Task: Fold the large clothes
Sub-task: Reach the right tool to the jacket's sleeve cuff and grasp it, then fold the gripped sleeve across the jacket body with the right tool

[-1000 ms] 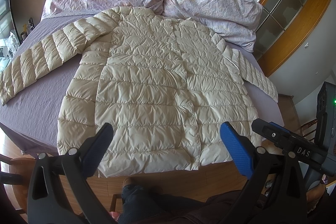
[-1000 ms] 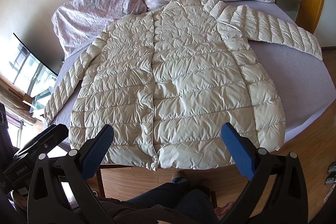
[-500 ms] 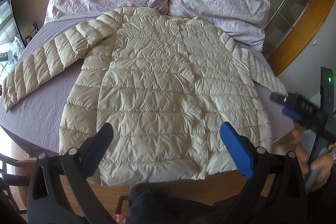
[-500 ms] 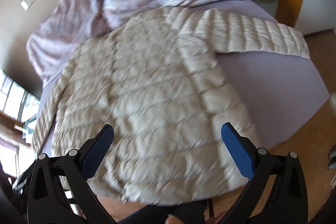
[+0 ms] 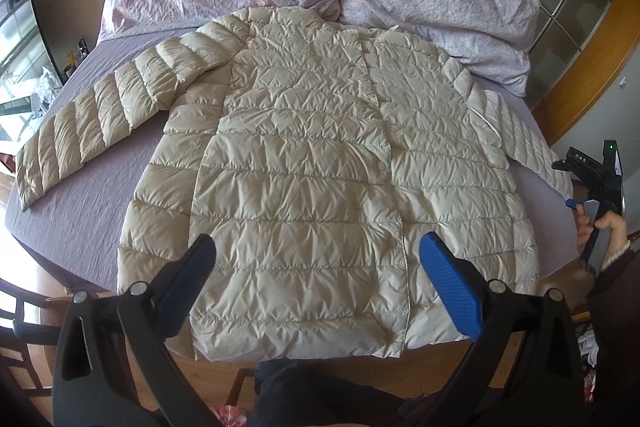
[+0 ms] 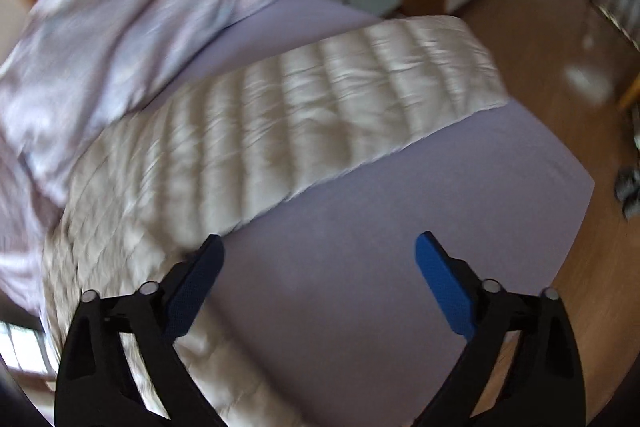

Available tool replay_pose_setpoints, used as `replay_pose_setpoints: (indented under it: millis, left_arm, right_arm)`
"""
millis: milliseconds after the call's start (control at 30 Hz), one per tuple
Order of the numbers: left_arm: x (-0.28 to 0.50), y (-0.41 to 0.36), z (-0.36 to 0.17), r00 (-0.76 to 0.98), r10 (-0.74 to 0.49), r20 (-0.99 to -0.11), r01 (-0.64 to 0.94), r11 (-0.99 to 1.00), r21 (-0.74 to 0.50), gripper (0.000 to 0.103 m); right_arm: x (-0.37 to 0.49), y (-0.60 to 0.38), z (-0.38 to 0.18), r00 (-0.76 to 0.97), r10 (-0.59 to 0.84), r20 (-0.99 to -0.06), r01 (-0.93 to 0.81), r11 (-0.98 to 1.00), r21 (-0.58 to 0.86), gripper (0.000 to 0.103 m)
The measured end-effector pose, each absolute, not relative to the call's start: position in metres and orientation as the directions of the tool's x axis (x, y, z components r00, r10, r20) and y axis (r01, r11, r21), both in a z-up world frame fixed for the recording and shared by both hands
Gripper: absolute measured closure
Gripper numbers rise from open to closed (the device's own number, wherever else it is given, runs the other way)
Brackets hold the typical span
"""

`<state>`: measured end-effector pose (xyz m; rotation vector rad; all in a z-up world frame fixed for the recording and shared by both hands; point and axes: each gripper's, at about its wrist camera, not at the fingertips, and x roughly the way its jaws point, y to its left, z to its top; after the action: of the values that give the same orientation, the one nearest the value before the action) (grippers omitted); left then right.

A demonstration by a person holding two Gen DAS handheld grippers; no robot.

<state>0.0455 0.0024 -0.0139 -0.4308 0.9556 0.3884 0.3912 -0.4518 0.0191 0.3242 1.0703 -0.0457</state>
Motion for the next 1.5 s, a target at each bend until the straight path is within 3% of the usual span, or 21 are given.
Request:
replay_pose_setpoints:
  millis: [133, 300, 667, 867, 967, 1033, 1133, 1333, 1500]
  left_arm:
    - [0.047, 0.004, -0.012, 0.508, 0.146, -0.849, -0.520, 0.838, -0.168, 0.002]
    - [0.046, 0.007, -0.009, 0.499, 0.170, -0.850, -0.554, 0.817, -0.162, 0.002]
    - [0.046, 0.004, -0.006, 0.465, 0.206, -0.861, -0.586, 0.801, -0.125, 0.002]
    - [0.046, 0.003, -0.006, 0.462, 0.208, -0.862, -0.588, 0.800, -0.122, 0.002]
    - [0.045, 0.003, -0.006, 0.463, 0.208, -0.862, -0.589, 0.799, -0.123, 0.002]
    - [0.045, 0.002, -0.005, 0.461, 0.207, -0.863, -0.590, 0.798, -0.124, 0.002]
    - [0.046, 0.000, -0.004, 0.460, 0.210, -0.863, -0.594, 0.795, -0.123, 0.002]
    - [0.046, 0.006, 0.000, 0.475, 0.213, -0.854, -0.607, 0.782, -0.142, 0.002]
    - [0.050, 0.029, -0.001, 0.500, 0.206, -0.841, -0.615, 0.769, -0.177, 0.002]
  right_arm:
    - [0.421, -0.493, 0.011, 0.488, 0.058, -0.871, 0.310, 0.921, 0.235, 0.017]
    - [0.447, -0.528, 0.011, 0.501, -0.038, -0.865, 0.405, 0.893, 0.196, 0.022]
    - [0.492, -0.542, -0.005, 0.439, -0.112, -0.892, 0.384, 0.920, 0.074, 0.041]
    - [0.488, -0.535, -0.012, 0.422, -0.160, -0.893, 0.325, 0.946, -0.016, 0.057]
    - [0.488, -0.529, -0.009, 0.428, -0.167, -0.888, 0.292, 0.956, -0.039, 0.071]
    - [0.488, -0.524, -0.008, 0.431, -0.167, -0.887, 0.268, 0.962, -0.051, 0.089]
    - [0.486, -0.519, -0.007, 0.437, -0.161, -0.885, 0.233, 0.971, -0.062, 0.097]
    - [0.478, -0.510, 0.019, 0.513, -0.108, -0.851, 0.230, 0.973, 0.015, 0.100]
    - [0.467, -0.457, 0.064, 0.610, 0.029, -0.792, 0.109, 0.987, 0.120, 0.100]
